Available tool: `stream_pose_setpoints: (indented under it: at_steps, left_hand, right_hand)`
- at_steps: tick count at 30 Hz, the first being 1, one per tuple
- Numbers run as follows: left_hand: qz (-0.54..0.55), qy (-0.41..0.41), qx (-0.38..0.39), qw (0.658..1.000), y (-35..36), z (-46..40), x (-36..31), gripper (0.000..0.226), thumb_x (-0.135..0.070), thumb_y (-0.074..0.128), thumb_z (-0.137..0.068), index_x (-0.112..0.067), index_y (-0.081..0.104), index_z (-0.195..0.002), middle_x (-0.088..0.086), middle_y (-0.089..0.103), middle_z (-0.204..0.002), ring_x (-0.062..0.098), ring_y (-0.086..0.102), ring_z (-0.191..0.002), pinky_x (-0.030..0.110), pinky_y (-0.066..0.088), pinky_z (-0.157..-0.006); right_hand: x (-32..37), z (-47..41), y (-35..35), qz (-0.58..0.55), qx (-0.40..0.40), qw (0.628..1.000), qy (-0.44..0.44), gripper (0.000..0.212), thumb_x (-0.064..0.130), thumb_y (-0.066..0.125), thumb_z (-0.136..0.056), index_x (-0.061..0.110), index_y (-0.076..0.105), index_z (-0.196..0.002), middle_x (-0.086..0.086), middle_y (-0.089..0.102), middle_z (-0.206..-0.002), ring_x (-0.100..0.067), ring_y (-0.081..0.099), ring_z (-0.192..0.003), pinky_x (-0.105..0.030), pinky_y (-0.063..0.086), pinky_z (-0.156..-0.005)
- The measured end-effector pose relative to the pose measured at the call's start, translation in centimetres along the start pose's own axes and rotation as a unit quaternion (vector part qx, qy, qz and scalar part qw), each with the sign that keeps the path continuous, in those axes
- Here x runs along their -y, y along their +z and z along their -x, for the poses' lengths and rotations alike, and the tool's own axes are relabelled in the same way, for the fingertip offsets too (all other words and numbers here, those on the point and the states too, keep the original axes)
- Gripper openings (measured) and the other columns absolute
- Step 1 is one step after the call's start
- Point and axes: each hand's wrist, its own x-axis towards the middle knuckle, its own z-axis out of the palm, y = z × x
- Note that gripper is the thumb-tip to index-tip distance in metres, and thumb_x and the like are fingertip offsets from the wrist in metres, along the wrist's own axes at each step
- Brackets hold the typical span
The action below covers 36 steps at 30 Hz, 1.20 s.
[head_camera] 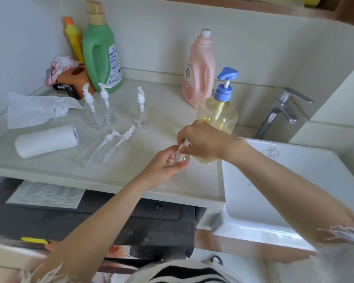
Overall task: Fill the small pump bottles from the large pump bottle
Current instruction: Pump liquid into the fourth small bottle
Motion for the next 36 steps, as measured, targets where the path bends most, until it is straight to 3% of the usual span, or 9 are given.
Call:
stream_pose_setpoints:
  at_steps: [3,7,11,14,18,25,29,32,36]
  left_hand:
    - [-0.002,0.002,-0.003,1.0,0.0,0.2,-0.2,0.023,-0.015,0.061,-0.093,-0.026,0.057,-0.112,-0.028,0.052,-0.062,-0.01,0.052,-0.061,0.01,0.037,-0.069]
    - [0.01,0.01,-0.013,1.0,0.2,0.4,-0.3,0.027,-0.018,0.063,-0.092,-0.028,0.058,-0.116,-0.01,0.065,-0.097,-0.005,0.062,-0.085,0.011,0.043,-0.08]
    - [-0.005,0.01,-0.011,1.0,0.3,0.4,-0.2,0.026,-0.016,0.063,-0.091,-0.022,0.057,-0.116,-0.025,0.051,-0.061,-0.01,0.051,-0.057,0.007,0.038,-0.063]
    - [0.0,0.012,-0.016,1.0,0.1,0.7,-0.6,0.02,-0.024,0.065,-0.09,-0.027,0.059,-0.108,-0.016,0.063,-0.077,-0.005,0.058,-0.07,0.013,0.044,-0.072]
    - [-0.012,0.01,-0.021,1.0,0.1,0.7,-0.5,0.047,-0.057,0.069,-0.075,-0.034,0.06,-0.116,-0.003,0.053,-0.081,0.013,0.049,-0.073,0.031,0.044,-0.077]
    - [-0.007,0.006,-0.035,0.999,0.2,0.7,-0.6,0.025,-0.033,0.068,-0.087,-0.032,0.062,-0.111,-0.013,0.056,-0.074,0.005,0.051,-0.072,0.024,0.043,-0.076]
    - [0.012,0.014,-0.025,1.0,0.2,0.7,-0.6,0.029,-0.046,0.068,-0.078,-0.039,0.062,-0.107,0.018,0.057,-0.089,0.019,0.048,-0.081,0.039,0.043,-0.079]
    - [0.009,0.011,-0.033,0.999,0.1,0.7,-0.3,0.03,-0.044,0.069,-0.077,-0.041,0.062,-0.107,-0.002,0.043,-0.071,0.01,0.038,-0.065,0.027,0.034,-0.067]
    - [0.009,0.005,-0.024,1.0,0.1,0.7,-0.1,0.027,-0.039,0.071,-0.082,-0.041,0.062,-0.108,-0.006,0.063,-0.09,0.014,0.054,-0.08,0.03,0.042,-0.08]
  right_hand:
    - [0.1,-0.5,-0.6,0.007,-0.007,1.0,0.014,0.032,0.044,0.049,-0.096,0.017,0.063,-0.105,-0.007,0.061,-0.101,-0.028,0.056,-0.098,-0.04,0.047,-0.085]
    - [0.1,-0.2,-1.6,0.034,0.059,0.996,-0.049,0.027,0.035,0.056,-0.092,0.021,0.058,-0.116,0.009,0.048,-0.091,-0.015,0.042,-0.097,-0.029,0.038,-0.082]
    - [1.3,-0.4,-1.3,0.103,0.008,0.995,0.01,0.045,0.052,0.04,-0.097,0.013,0.062,-0.104,-0.007,0.055,-0.094,-0.028,0.05,-0.084,-0.033,0.039,-0.071]
    - [0.6,-0.5,-2.6,0.07,0.074,0.994,-0.027,0.033,0.049,0.054,-0.091,0.023,0.057,-0.112,0.003,0.05,-0.095,-0.02,0.045,-0.094,-0.032,0.04,-0.077]
    - [0.8,-0.3,-1.7,0.107,0.029,0.994,0.01,0.048,0.061,0.043,-0.093,0.016,0.046,-0.076,0.001,0.039,-0.072,-0.026,0.048,-0.081,-0.033,0.037,-0.07]
    - [0.4,-0.3,-1.5,0.09,0.02,0.996,0.008,0.046,0.06,0.044,-0.092,0.019,0.046,-0.07,0.003,0.043,-0.071,-0.026,0.05,-0.081,-0.033,0.038,-0.069]
    - [-0.6,-0.2,-2.0,0.007,0.036,0.999,-0.026,0.034,0.054,0.061,-0.084,0.024,0.062,-0.099,0.005,0.057,-0.087,-0.018,0.047,-0.09,-0.033,0.045,-0.076]
    - [-0.4,-0.1,-1.0,0.042,0.012,0.999,-0.019,0.048,0.059,0.048,-0.091,0.016,0.05,-0.069,0.0,0.047,-0.068,-0.025,0.049,-0.076,-0.035,0.041,-0.066]
    - [-0.7,0.1,-1.3,0.013,0.032,0.998,-0.051,0.027,0.048,0.065,-0.083,0.022,0.06,-0.091,0.01,0.051,-0.074,-0.019,0.047,-0.086,-0.032,0.041,-0.072]
